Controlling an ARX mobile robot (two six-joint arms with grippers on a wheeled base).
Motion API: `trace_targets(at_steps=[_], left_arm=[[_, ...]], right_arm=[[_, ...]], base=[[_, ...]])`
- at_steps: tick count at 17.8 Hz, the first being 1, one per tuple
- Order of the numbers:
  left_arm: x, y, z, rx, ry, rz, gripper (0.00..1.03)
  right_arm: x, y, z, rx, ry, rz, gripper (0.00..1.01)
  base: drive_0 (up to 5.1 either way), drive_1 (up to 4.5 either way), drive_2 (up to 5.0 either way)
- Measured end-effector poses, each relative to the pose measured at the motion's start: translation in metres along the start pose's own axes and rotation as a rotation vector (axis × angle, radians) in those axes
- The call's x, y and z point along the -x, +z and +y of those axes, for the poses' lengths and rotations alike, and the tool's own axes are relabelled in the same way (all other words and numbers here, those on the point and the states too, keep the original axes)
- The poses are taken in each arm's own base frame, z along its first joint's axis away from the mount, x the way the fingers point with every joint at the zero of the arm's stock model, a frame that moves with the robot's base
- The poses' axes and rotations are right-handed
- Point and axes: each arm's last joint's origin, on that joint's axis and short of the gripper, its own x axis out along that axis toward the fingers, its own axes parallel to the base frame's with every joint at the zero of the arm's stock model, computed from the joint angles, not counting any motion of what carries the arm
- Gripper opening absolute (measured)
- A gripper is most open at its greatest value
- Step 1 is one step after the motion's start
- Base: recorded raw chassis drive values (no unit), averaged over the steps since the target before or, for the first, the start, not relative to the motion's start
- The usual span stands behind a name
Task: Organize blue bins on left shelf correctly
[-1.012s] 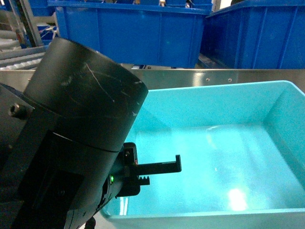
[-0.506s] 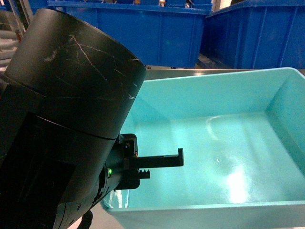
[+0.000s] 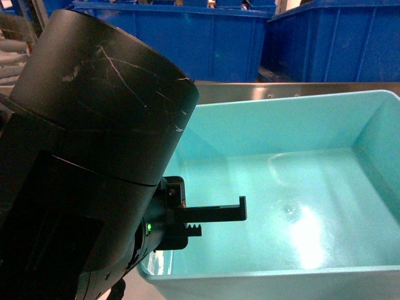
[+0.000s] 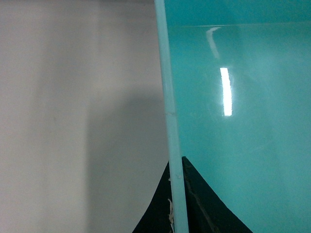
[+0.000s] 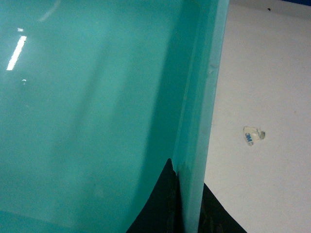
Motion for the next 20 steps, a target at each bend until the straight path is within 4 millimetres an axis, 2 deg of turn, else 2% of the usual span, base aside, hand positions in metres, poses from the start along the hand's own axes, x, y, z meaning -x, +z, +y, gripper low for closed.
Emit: trace_targets(at_steps=[6,20], left_arm=[[-0.0003,-0.0002,0.0009,-0.001,0.006,0.004,0.02],[-0.0005,0.0001,0.0013,0.001,0.005,0.002,0.02]], right_arm=[[0.0003,-0.0006,0.0009,0.005,0.003,0.002,0.02],[0.0002,-0.0007,0.0011,0.006,0.002,-0.002,0.02]], base=[[-4.4,0.15,4.1],[-4.8,1.61,3.3]])
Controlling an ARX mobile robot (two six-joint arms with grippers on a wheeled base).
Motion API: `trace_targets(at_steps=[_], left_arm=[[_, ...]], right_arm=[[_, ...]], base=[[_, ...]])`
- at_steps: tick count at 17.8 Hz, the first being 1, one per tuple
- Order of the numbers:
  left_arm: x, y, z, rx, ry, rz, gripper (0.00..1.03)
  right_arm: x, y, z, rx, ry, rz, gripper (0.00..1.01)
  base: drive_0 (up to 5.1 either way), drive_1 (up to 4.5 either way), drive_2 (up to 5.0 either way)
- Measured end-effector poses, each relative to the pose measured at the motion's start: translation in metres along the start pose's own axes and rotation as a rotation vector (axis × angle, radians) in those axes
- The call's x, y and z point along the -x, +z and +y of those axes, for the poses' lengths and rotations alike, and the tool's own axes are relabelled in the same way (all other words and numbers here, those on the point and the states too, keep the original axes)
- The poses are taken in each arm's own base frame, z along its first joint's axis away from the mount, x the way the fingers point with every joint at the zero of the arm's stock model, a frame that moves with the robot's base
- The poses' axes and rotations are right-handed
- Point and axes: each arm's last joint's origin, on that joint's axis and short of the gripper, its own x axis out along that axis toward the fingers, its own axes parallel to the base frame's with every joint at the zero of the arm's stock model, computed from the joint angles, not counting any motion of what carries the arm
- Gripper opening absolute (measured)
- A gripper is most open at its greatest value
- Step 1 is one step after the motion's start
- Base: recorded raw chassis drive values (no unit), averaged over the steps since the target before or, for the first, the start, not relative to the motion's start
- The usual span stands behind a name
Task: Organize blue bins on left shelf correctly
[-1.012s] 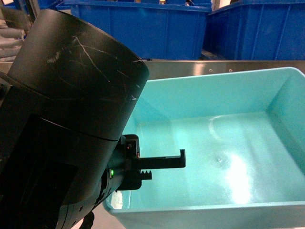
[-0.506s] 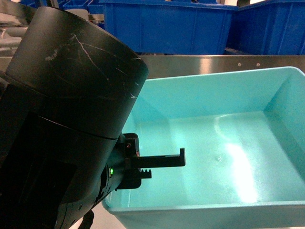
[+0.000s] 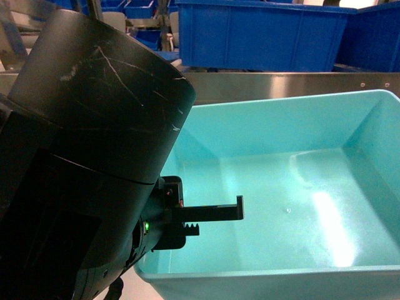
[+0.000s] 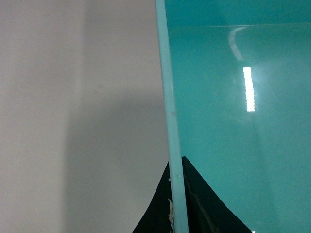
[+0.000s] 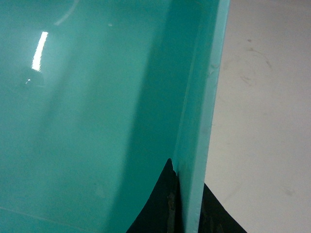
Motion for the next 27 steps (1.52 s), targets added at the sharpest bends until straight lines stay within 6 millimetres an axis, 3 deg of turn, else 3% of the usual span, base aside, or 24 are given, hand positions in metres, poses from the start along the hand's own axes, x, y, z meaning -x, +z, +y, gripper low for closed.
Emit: trace_targets(at_steps=[27], left_arm=[[0.0000,0.0001,0.0000,0.000,0.000,-0.001,0.02]], right_arm=[[-0.0001,0.0001,0.0001,0.000,0.000,-0.001,0.02]], base=[[-5.0,2.46,2.5]])
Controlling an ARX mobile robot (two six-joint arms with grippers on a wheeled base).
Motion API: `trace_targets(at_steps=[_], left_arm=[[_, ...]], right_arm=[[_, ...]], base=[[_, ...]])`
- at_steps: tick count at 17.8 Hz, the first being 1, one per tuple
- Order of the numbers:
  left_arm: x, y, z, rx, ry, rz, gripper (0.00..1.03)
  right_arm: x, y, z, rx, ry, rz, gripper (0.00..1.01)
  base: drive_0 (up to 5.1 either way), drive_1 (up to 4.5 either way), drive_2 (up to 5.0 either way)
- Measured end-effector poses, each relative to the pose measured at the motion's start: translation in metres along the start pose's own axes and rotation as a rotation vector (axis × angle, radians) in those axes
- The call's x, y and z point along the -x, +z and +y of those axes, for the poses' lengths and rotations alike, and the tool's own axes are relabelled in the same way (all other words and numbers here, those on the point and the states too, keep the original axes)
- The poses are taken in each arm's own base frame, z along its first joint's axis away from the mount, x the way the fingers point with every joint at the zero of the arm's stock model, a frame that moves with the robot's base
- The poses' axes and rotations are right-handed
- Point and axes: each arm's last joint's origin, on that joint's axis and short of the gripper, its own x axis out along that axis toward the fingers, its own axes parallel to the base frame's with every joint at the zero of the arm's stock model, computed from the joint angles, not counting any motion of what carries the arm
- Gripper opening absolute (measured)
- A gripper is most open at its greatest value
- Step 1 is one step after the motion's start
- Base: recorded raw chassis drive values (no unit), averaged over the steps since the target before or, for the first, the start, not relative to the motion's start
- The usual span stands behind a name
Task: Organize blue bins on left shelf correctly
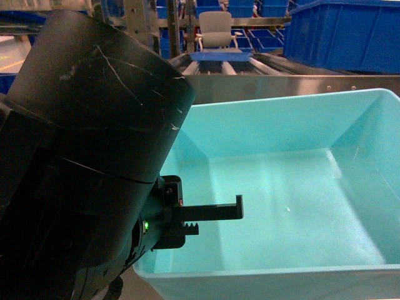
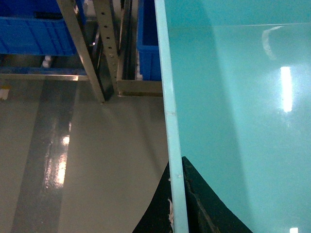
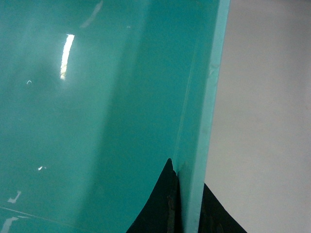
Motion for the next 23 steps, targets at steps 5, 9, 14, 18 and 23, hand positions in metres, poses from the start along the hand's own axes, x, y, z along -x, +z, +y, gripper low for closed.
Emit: trace_targets(at_steps=[5,9,14,18,23], left_arm=[[0.0000,-0.0001,0.0000,0.000,0.000,0.001,0.02],[0.0000,-0.0002,0.0001,-0.001,0.000,0.002,0.02],[0.0000,0.0000,0.0000,0.000,0.000,0.000,0.02],[0.0000,0.0002,-0.0001,0.001,-0.001,-0.002,0.02],[0.0001,-0.0002,0.0000,-0.001,0.000,0.002,0.02]], right_arm=[[0.0000,-0.0003,0.0000,-0.001,0.000,0.003,0.02],[0.0000,-0.0005,0.0000,-0.001,0.001,0.005,0.02],[0.0001,0.0000,0.0000,0.000,0.000,0.000,0.02],[0.0000,0.0000,-0.0001,0.000,0.000,0.000,0.02],[0.0000,-0.0007,0.0000,-0.002,0.001,0.007,0.02]], base=[[-5.0,2.44,2.4],[-5.0,2.43,2.4],[-5.0,2.45,2.4],[-5.0,2.45,2.5],[-4.9,3.01,1.9]])
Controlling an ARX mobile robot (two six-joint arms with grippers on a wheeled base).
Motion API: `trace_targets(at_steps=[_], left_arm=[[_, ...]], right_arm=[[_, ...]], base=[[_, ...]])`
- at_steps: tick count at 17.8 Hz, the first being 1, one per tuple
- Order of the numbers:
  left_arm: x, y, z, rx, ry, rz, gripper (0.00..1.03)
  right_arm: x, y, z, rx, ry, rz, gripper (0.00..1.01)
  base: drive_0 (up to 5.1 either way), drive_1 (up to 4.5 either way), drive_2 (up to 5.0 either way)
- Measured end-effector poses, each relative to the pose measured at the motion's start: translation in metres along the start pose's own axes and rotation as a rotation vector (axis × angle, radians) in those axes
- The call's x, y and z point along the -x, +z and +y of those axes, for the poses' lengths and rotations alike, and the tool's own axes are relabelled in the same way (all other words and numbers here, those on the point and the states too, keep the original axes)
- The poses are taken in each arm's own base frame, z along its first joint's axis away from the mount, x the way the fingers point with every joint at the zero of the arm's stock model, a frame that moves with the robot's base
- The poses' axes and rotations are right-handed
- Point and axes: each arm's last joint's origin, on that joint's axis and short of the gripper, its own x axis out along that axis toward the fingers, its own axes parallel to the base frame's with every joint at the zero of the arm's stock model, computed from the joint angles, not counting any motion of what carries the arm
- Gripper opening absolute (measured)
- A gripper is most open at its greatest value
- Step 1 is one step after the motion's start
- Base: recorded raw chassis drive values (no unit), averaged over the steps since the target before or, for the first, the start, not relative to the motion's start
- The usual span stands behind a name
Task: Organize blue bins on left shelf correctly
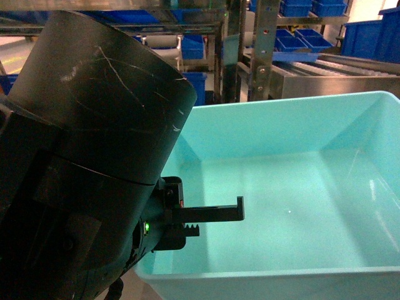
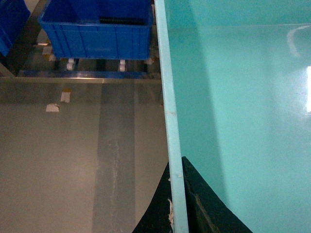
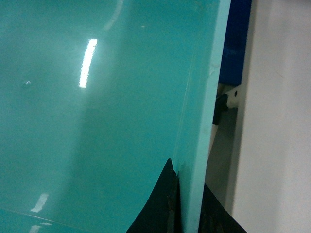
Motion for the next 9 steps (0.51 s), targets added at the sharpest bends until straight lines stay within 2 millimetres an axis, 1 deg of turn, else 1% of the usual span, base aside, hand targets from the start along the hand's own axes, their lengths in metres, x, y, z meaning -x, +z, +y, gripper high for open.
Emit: trace_targets(at_steps=[9], left_arm=[[-0.0002,0.0004,0.0003,0.002,0.000,-0.002,0.02]], right_arm=[[0.0001,0.0006,0.0000,0.001,-0.001,-0.006,0.02]], base=[[-4.7,3.69,1.1]])
